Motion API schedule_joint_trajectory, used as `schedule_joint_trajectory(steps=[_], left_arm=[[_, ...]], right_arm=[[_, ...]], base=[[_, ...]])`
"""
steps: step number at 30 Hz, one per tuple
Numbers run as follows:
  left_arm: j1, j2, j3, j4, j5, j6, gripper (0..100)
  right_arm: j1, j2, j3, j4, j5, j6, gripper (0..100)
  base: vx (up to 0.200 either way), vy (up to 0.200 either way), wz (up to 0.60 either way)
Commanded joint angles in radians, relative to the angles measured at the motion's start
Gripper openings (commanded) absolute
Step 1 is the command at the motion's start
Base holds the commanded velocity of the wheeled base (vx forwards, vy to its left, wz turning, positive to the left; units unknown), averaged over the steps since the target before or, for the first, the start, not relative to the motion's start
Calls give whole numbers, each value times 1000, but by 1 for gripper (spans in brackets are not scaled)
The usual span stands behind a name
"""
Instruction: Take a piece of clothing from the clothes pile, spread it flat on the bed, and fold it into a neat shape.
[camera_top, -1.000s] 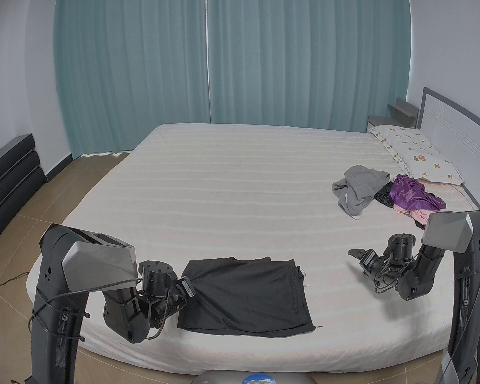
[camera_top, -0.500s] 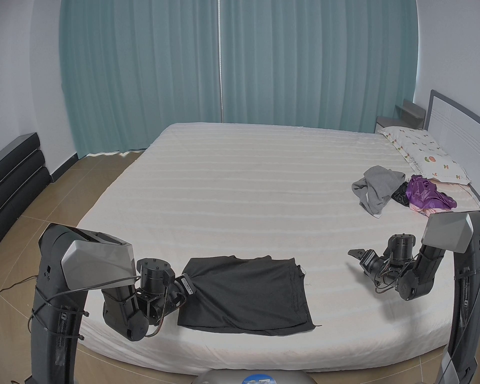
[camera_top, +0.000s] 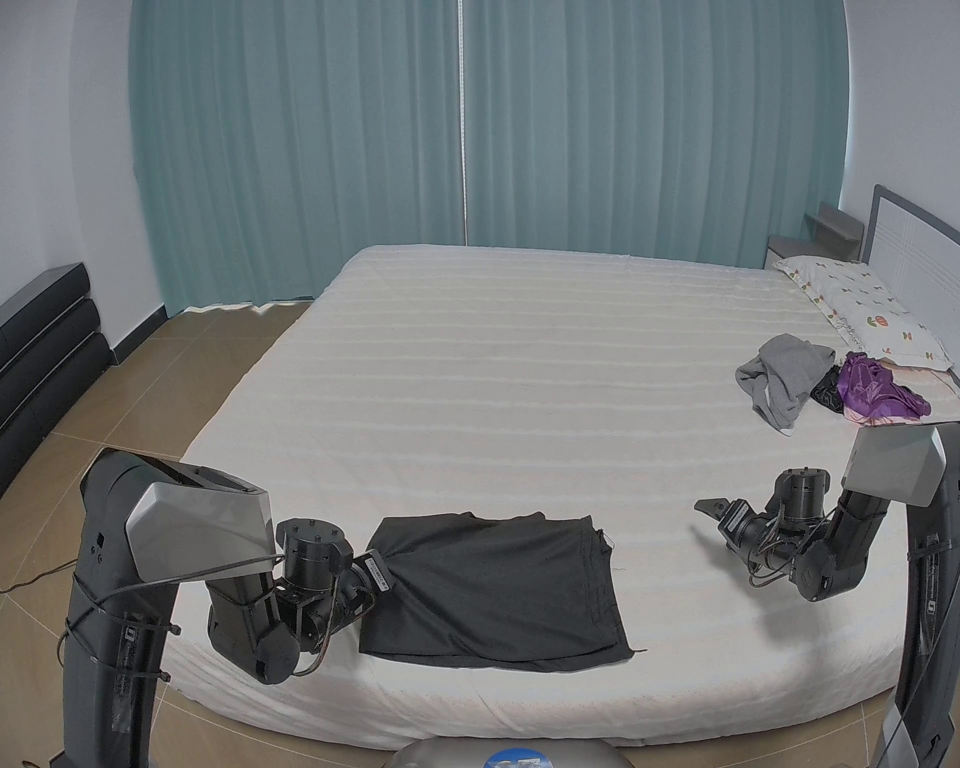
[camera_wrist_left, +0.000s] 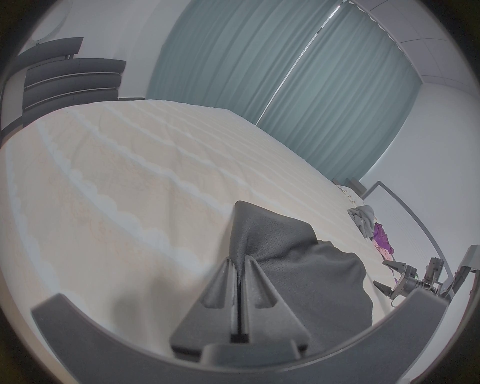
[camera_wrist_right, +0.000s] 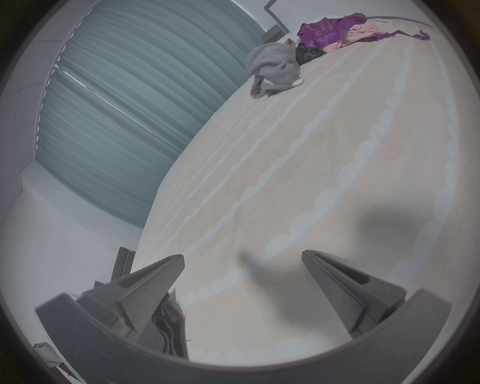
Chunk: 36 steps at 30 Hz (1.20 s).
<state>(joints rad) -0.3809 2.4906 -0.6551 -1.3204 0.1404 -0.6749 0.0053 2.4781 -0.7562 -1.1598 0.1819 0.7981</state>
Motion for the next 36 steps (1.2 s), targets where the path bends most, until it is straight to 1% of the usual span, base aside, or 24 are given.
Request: schedule_joint_trajectory(steps=[1, 8, 9, 22, 30, 36], left_arm=[[0, 2, -5, 0, 1, 3, 0], [-4, -4, -5, -2, -1, -2, 0], [-4, -4, -5, -6, -1, 0, 100], [0, -3, 9, -36, 7, -3, 100], [16, -9, 46, -94, 19, -9, 100], [51, -26, 81, -169, 22, -6, 100]], right_arm=[[1, 1, 0, 0, 1, 0, 100], [1, 1, 0, 0, 1, 0, 100], [1, 1, 0, 0, 1, 0, 100], [1, 4, 0, -1, 1, 0, 100], [1, 7, 1, -9, 1, 0, 100], [-10, -27, 43, -9, 1, 3, 100]], base=[[0, 0, 0], [0, 0, 0], [0, 0, 0], [0, 0, 0], [0, 0, 0], [0, 0, 0]])
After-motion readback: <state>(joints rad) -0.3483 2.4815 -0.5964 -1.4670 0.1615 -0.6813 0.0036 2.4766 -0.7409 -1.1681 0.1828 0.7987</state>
